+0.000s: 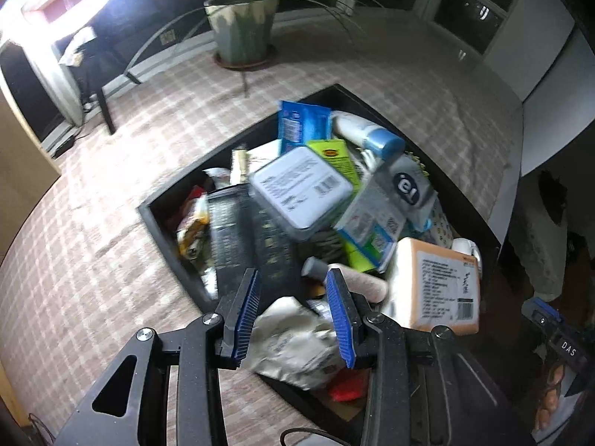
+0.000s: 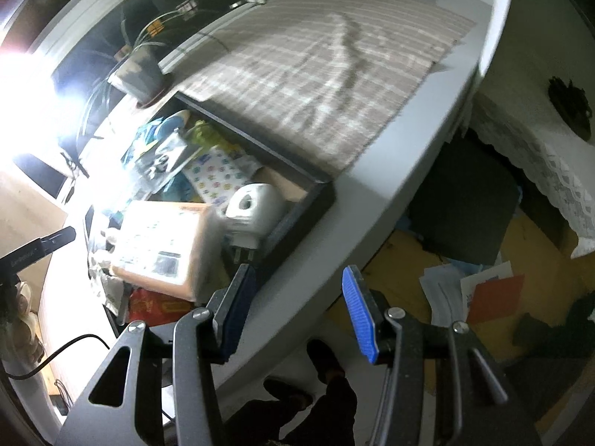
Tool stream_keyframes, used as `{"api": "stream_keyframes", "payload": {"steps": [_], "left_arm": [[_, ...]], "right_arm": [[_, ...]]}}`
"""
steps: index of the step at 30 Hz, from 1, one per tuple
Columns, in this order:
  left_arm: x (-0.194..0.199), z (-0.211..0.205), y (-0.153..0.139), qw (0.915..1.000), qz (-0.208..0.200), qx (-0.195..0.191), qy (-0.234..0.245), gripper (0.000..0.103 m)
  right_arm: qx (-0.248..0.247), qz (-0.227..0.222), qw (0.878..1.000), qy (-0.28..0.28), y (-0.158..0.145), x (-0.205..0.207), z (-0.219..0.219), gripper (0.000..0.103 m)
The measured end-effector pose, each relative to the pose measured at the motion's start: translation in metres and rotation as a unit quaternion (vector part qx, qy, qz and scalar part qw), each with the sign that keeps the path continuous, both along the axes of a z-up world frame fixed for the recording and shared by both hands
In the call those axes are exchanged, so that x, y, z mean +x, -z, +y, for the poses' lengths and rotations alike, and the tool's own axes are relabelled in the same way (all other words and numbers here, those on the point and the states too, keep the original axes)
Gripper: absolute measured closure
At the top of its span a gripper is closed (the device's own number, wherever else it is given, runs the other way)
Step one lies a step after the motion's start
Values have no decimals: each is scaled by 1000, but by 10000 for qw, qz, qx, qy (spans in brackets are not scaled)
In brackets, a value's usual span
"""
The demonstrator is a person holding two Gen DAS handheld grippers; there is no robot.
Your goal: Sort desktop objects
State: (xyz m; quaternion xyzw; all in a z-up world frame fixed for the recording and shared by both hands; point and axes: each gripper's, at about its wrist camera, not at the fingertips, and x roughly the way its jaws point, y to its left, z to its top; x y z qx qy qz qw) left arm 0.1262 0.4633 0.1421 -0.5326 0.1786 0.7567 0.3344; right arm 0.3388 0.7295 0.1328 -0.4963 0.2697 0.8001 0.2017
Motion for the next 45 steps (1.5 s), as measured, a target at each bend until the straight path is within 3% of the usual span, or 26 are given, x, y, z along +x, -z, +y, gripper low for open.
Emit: {"api": "stream_keyframes", "payload": {"steps": [9, 15, 17, 21, 33, 45], "left_arm": [[-16, -74, -10, 9979, 274, -18, -591, 60], [-23, -139, -13, 9933, 462, -48, -1057, 53], [-24, -162, -14, 9911, 537, -39, -1220, 44], [-27, -209, -14, 9851, 686, -19, -1577, 43], [-33, -339, 5, 9629, 427, 67, -2665, 42], [-35, -413, 25, 9506, 322, -50, -3087, 40]], "right_arm": [[105, -7, 9978, -658, -11, -47, -58, 54], [173, 47, 9918, -1262, -19, -84, -119, 54], [169, 64, 9889, -1475, -20, -96, -143, 54], [143, 55, 9813, -1916, -18, -117, -194, 54], [165, 31, 9488, -3153, -11, -155, -346, 54], [-44, -8, 9339, -3576, 12, -160, -425, 54]]}}
